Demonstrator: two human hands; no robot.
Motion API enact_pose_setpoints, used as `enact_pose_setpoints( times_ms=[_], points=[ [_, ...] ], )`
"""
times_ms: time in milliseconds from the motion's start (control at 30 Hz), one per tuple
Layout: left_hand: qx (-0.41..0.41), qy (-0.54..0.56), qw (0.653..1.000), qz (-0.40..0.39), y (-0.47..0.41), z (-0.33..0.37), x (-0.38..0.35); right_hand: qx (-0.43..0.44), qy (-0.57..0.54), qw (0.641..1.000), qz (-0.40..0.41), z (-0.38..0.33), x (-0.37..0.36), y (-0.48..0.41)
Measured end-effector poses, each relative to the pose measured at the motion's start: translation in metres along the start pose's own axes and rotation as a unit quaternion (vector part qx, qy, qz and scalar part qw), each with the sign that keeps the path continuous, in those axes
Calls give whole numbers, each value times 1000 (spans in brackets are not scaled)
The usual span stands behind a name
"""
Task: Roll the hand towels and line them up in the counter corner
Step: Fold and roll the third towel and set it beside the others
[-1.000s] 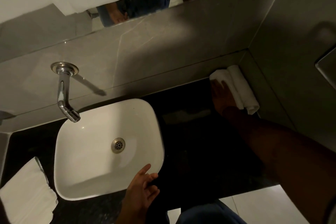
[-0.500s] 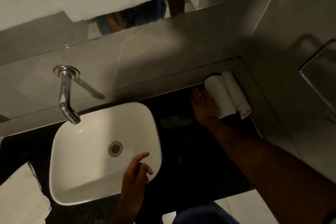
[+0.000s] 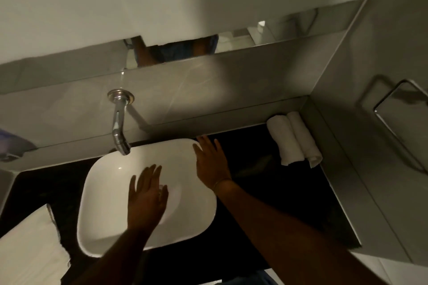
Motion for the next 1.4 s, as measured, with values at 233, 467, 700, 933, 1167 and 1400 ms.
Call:
enact_pose_setpoints(
  times_ms=[233, 467, 700, 933, 1167, 1400],
  points=[
    [117, -4, 993, 27, 40, -137, 45, 131, 25, 990, 41, -146, -19, 1],
    [287, 73, 955, -18, 173, -346, 31, 111, 0, 992, 57, -333, -71, -1],
    [204, 52, 952, -224, 251, -442, -37, 188, -42, 979, -70, -459, -153, 17],
    [126, 96, 964, -212, 237, -467, -49, 226, -24, 942, -248, -496, -242, 65],
    [121, 134, 962, -206, 207, -460, -47, 229, 39, 933, -276, -509, -282, 81],
    [104, 55, 969, -219, 222, -453, -57, 259, 75, 933, -239, -518, -289, 68]
  ],
)
Point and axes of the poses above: each hand's wrist, its own y-axis away from the middle knuckle, its own x-axis out of the back of the hand, z = x × y, the point moved 7 cm from there along -y, towards the middle knuckle, and after that the axes turned 2 degrees about y, right-handed, at the moved point
